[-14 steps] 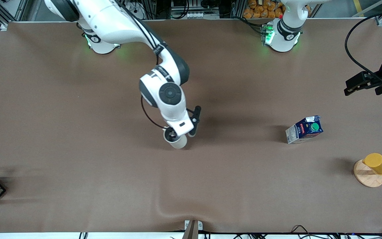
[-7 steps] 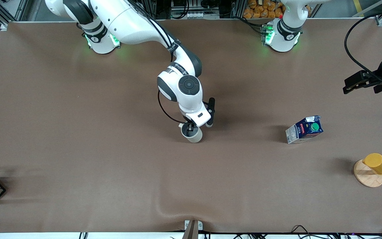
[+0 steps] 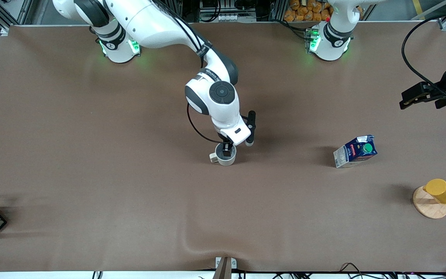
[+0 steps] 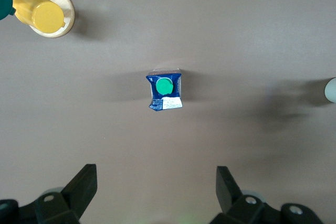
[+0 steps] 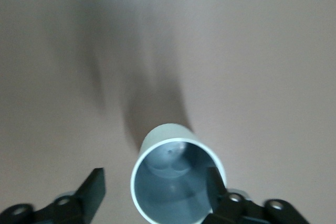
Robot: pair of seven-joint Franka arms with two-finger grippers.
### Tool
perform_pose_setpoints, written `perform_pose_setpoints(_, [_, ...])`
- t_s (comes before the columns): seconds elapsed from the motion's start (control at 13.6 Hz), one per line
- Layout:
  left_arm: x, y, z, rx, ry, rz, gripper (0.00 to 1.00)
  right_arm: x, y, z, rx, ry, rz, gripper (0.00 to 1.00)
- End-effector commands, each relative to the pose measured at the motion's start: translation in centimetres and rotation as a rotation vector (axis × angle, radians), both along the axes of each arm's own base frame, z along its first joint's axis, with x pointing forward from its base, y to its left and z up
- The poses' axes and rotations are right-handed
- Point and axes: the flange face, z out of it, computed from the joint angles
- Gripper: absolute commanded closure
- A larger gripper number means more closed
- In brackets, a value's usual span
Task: Place milk next to cup
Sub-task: 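Release the mug and retract the right gripper while the left gripper reaches the carton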
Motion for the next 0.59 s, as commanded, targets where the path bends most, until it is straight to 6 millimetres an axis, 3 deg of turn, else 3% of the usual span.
perform_pose_setpoints(0.0, [0.7, 0.1, -0.9, -0.024, -0.003, -0.002, 0.00, 1.4, -2.5, 7.2, 0.049, -0.044, -0.046, 0.00])
perform_pose_setpoints(0.07, [1.6, 0.1, -2.2, -0.027, -0.005, -0.002, 0.00, 2.5, -4.3, 9.3, 0.064, -0.060, -0.075, 0.00])
perform_pose_setpoints(0.37, [5.7, 0.1, -9.3, -0.037, 0.001, -0.001, 0.00, 7.6, -15.1, 16.1, 0.039, -0.052, -0.243, 0.00])
perform_pose_setpoints(0.52, [6.7, 0.2, -12.5, -0.040, -0.014, 0.005, 0.00, 10.5, -23.2, 18.1, 0.015, -0.016, -0.343, 0.00])
